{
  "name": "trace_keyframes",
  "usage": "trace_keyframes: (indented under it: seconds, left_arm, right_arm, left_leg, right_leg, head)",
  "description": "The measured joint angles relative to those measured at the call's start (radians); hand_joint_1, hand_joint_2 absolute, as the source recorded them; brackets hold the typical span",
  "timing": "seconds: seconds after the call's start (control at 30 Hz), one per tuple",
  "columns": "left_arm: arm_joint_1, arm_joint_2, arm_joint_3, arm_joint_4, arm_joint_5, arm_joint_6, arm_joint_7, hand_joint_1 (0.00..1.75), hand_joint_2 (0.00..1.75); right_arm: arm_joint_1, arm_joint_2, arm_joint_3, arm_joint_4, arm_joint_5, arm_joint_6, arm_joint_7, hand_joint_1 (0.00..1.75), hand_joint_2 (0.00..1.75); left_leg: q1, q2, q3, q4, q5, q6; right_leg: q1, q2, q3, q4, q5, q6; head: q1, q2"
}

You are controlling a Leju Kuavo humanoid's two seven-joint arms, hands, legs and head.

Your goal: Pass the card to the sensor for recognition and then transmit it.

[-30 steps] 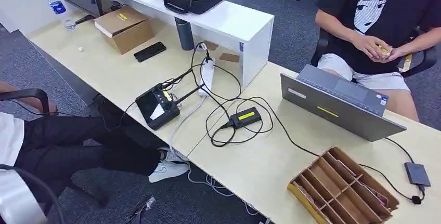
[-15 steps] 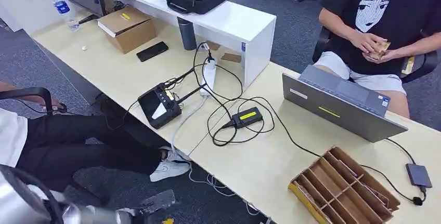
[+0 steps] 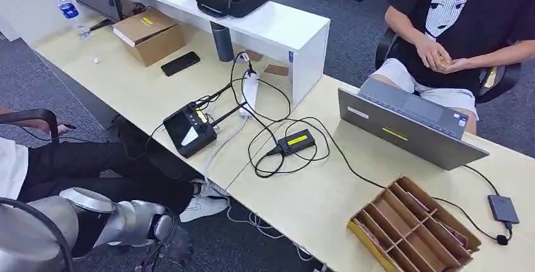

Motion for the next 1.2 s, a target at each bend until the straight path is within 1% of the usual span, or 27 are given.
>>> trace_keyframes:
  seconds: [0.07, 0.13, 0.27, 0.4, 0.47, 0.5, 0.53, 0.57, 0.6, 0.63, 0.67, 0.7, 0.77, 0.83, 0.87, 0.9, 0.93, 0.97, 1.0, 1.03, 1.07, 1.1, 1.13, 1.17, 1.2]
  left_arm:
    - [0.007, -0.004, 0.01, 0.01, 0.219, -0.046, -0.003, 0.0, 1.75]
    - [0.028, -0.019, 0.04, 0.022, 0.347, -0.096, -0.011, 0.0, 1.75]
    - [0.088, -0.058, 0.134, 0.06, 0.575, -0.205, -0.056, 0.0, 1.75]
    - [0.131, -0.1, 0.243, 0.114, 0.776, -0.332, -0.076, 0.0, 1.75]
    - [0.148, -0.12, 0.295, 0.135, 0.829, -0.351, -0.076, 0.0, 1.75]
    - [0.154, -0.127, 0.31, 0.14, 0.814, -0.332, -0.076, 0.0, 1.75]
    - [0.155, -0.13, 0.31, 0.143, 0.783, -0.298, -0.076, 0.0, 1.75]
    - [0.154, -0.132, 0.307, 0.145, 0.714, -0.237, -0.076, 0.0, 1.75]
    - [0.147, -0.13, 0.29, 0.145, 0.607, -0.157, -0.074, 0.0, 1.75]
    - [0.134, -0.126, 0.271, 0.144, 0.51, -0.1, -0.069, 0.0, 1.75]
    - [0.117, -0.117, 0.232, 0.144, 0.387, -0.039, -0.061, 0.0, 1.75]
    - [0.092, -0.105, 0.192, 0.142, 0.294, -0.006, -0.056, 0.0, 1.75]
    - [0.048, -0.086, 0.113, 0.132, 0.152, 0.025, -0.052, 0.0, 1.75]
    - [0.0, -0.054, 0.038, 0.113, 0.023, 0.064, -0.037, 0.0, 1.75]
    - [-0.018, -0.036, 0.012, 0.1, 0.016, 0.068, -0.041, 0.0, 1.75]
    - [-0.024, -0.018, -0.005, 0.086, 0.057, 0.059, -0.06, 0.0, 1.75]
    - [-0.012, 0.003, 0.004, 0.071, 0.128, 0.041, -0.09, 0.0, 1.75]
    - [0.017, 0.021, 0.031, 0.057, 0.283, 0.006, -0.134, 0.0, 1.75]
    - [0.058, 0.021, 0.059, 0.055, 0.438, -0.045, -0.166, 0.0, 1.75]
    - [0.113, 0.007, 0.126, 0.056, 0.688, -0.108, -0.188, 0.0, 1.75]
    - [0.173, -0.009, 0.197, 0.06, 0.913, -0.17, -0.188, 0.0, 1.75]
    - [0.232, -0.042, 0.275, 0.064, 1.205, -0.235, -0.157, 0.0, 1.75]
    - [0.291, -0.078, 0.353, 0.064, 1.472, -0.282, -0.094, 0.0, 1.75]
    - [0.353, -0.107, 0.416, 0.033, 1.685, -0.274, -0.007, 0.0, 1.75]
    - [0.422, -0.124, 0.47, -0.026, 1.922, -0.215, 0.112, 0.0, 1.75]
  right_arm:
    - [-0.001, 0.0, 0.002, 0.0, 0.0, 0.002, 0.002, 0.0, 1.75]
    - [-0.002, 0.0, 0.002, 0.0, 0.001, 0.005, 0.008, 0.0, 1.75]
    - [-0.002, 0.0, 0.004, 0.0, 0.005, 0.008, 0.016, 0.0, 1.75]
    - [-0.005, 0.0, 0.004, 0.0, 0.01, 0.008, 0.025, 0.0, 1.75]
    - [-0.005, 0.0, 0.004, 0.0, 0.011, 0.007, 0.031, 0.0, 1.75]
    - [-0.006, 0.0, 0.004, 0.0, 0.012, 0.007, 0.031, 0.0, 1.75]
    - [-0.007, 0.0, 0.004, 0.0, 0.013, 0.007, 0.031, 0.0, 1.75]
    - [-0.009, 0.0, 0.004, 0.0, 0.014, 0.008, 0.031, 0.0, 1.75]
    - [-0.011, 0.0, 0.004, 0.0, 0.015, 0.009, 0.031, 0.0, 1.75]
    - [-0.013, 0.0, 0.005, 0.0, 0.017, 0.01, 0.032, 0.0, 1.75]
    - [-0.016, 0.0, 0.005, 0.0, 0.017, 0.011, 0.035, 0.0, 1.75]
    - [-0.02, 0.0, 0.005, 0.0, 0.018, 0.012, 0.037, 0.0, 1.75]
    - [-0.028, 0.0, 0.008, 0.0, 0.018, 0.012, 0.045, 0.0, 1.75]
    - [-0.031, 0.0, 0.012, 0.0, 0.017, 0.008, 0.048, 0.0, 1.75]
    - [-0.031, 0.0, 0.013, 0.0, 0.016, 0.007, 0.048, 0.0, 1.75]
    - [-0.031, 0.0, 0.013, -0.001, 0.014, 0.004, 0.048, 0.0, 1.75]
    - [-0.029, 0.0, 0.013, -0.001, 0.011, 0.001, 0.043, 0.0, 1.75]
    - [-0.027, 0.0, 0.013, -0.001, 0.008, -0.008, 0.043, 0.0, 1.75]
    - [-0.023, 0.0, 0.013, -0.001, 0.006, -0.016, 0.043, 0.0, 1.75]
    - [-0.019, 0.0, 0.013, -0.001, 0.002, -0.021, 0.044, 0.0, 1.75]
    - [-0.013, 0.0, 0.013, -0.001, -0.005, -0.027, 0.043, 0.0, 1.75]
    - [-0.005, 0.0, 0.013, -0.001, -0.007, -0.029, 0.042, 0.0, 1.75]
    - [0.003, 0.0, 0.013, -0.001, -0.008, -0.032, 0.036, 0.0, 1.75]
    - [0.008, 0.0, 0.013, 0.0, -0.01, -0.035, 0.029, 0.0, 1.75]
    - [0.013, 0.0, 0.013, 0.0, -0.016, -0.038, 0.022, 0.0, 1.75]
  left_leg:
    - [0.0, 0.0, 0.0, 0.0, 0.0, 0.0]
    - [0.0, 0.0, 0.0, 0.0, -0.001, 0.0]
    - [0.0, 0.001, -0.001, 0.0, -0.001, 0.0]
    - [0.0, 0.001, -0.001, 0.0, -0.001, 0.0]
    - [0.0, 0.0, -0.001, 0.0, -0.001, 0.0]
    - [0.0, 0.0, -0.001, 0.0, -0.001, 0.0]
    - [0.0, 0.0, -0.001, 0.0, -0.001, 0.0]
    - [0.0, 0.0, -0.001, 0.0, -0.001, 0.0]
    - [0.0, 0.0, -0.001, 0.0, -0.001, 0.0]
    - [0.0, -0.001, -0.001, 0.0, -0.001, 0.0]
    - [0.0, -0.001, -0.001, 0.0, -0.001, 0.0]
    - [0.0, -0.001, -0.001, 0.0, 0.0, -0.001]
    - [0.001, -0.001, 0.0, 0.0, 0.001, -0.002]
    - [0.001, -0.002, 0.0, 0.0, 0.001, -0.001]
    - [0.001, -0.002, -0.001, 0.0, 0.001, -0.001]
    - [0.001, -0.001, -0.001, 0.0, 0.001, -0.001]
    - [0.001, 0.001, 0.0, -0.001, 0.0, -0.002]
    - [0.001, 0.004, 0.002, -0.001, -0.002, -0.003]
    - [0.0, 0.008, 0.005, -0.002, -0.004, -0.002]
    - [-0.001, 0.012, 0.006, -0.002, -0.006, -0.002]
    - [-0.002, 0.015, 0.008, -0.002, -0.007, -0.001]
    - [-0.003, 0.017, 0.008, -0.002, -0.008, 0.0]
    - [-0.003, 0.017, 0.007, -0.002, -0.01, 0.001]
    - [-0.003, 0.017, 0.008, -0.002, -0.011, 0.003]
    - [-0.003, 0.017, 0.009, -0.002, -0.014, 0.003]
  right_leg:
    - [0.0, 0.0, 0.0, 0.0, 0.0, 0.0]
    - [0.0, 0.0, 0.0, 0.0, 0.0, 0.0]
    - [0.0, 0.0, -0.001, 0.0, 0.0, 0.0]
    - [0.0, 0.0, -0.001, 0.0, 0.0, 0.0]
    - [0.0, 0.0, -0.001, 0.0, 0.0, 0.0]
    - [0.0, 0.0, -0.001, 0.0, 0.0, 0.0]
    - [0.0, -0.001, -0.001, 0.0, 0.0, 0.0]
    - [0.0, -0.001, -0.001, 0.0, 0.0, 0.0]
    - [0.0, -0.001, -0.001, 0.0, 0.0, 0.0]
    - [0.0, -0.001, -0.001, 0.0, 0.0, 0.0]
    - [0.0, -0.001, -0.001, 0.0, 0.0, 0.0]
    - [0.0, -0.001, -0.001, 0.0, 0.0, 0.0]
    - [0.0, -0.001, -0.001, 0.0, 0.001, -0.001]
    - [0.001, -0.001, 0.0, 0.001, 0.001, -0.001]
    - [0.001, -0.001, 0.0, 0.001, 0.001, -0.001]
    - [0.001, -0.001, 0.001, 0.001, 0.001, -0.001]
    - [0.001, 0.001, 0.002, 0.001, 0.001, -0.001]
    - [0.001, 0.005, 0.002, 0.001, 0.0, -0.001]
    - [0.0, 0.009, 0.002, 0.001, 0.0, -0.001]
    - [-0.001, 0.013, 0.002, 0.001, -0.001, -0.001]
    - [-0.002, 0.017, 0.002, 0.0, -0.001, -0.001]
    - [-0.003, 0.018, 0.002, 0.0, -0.003, 0.001]
    - [-0.003, 0.018, 0.002, 0.0, -0.005, 0.003]
    - [-0.003, 0.017, 0.003, -0.001, -0.006, 0.003]
    - [-0.003, 0.017, 0.003, -0.001, -0.007, 0.003]
  head:
    - [0.0, 0.0]
    - [0.0, 0.0]
    - [0.0, 0.0]
    - [0.0, 0.0]
    - [0.0, 0.0]
    - [0.0, 0.0]
    - [0.0, 0.0]
    - [0.0, 0.0]
    - [0.0, 0.0]
    - [0.0, 0.0]
    - [0.0, 0.0]
    - [0.0, 0.0]
    - [0.0, 0.0]
    - [0.0, 0.0]
    - [0.0, 0.0]
    - [0.0, 0.0]
    - [0.001, 0.0]
    - [0.0, 0.0]
    - [0.001, 0.0]
    - [-0.001, 0.0]
    - [-0.001, 0.0]
    - [-0.001, 0.0]
    - [0.0, 0.0]
    - [0.0, 0.0]
    - [0.0, 0.0]
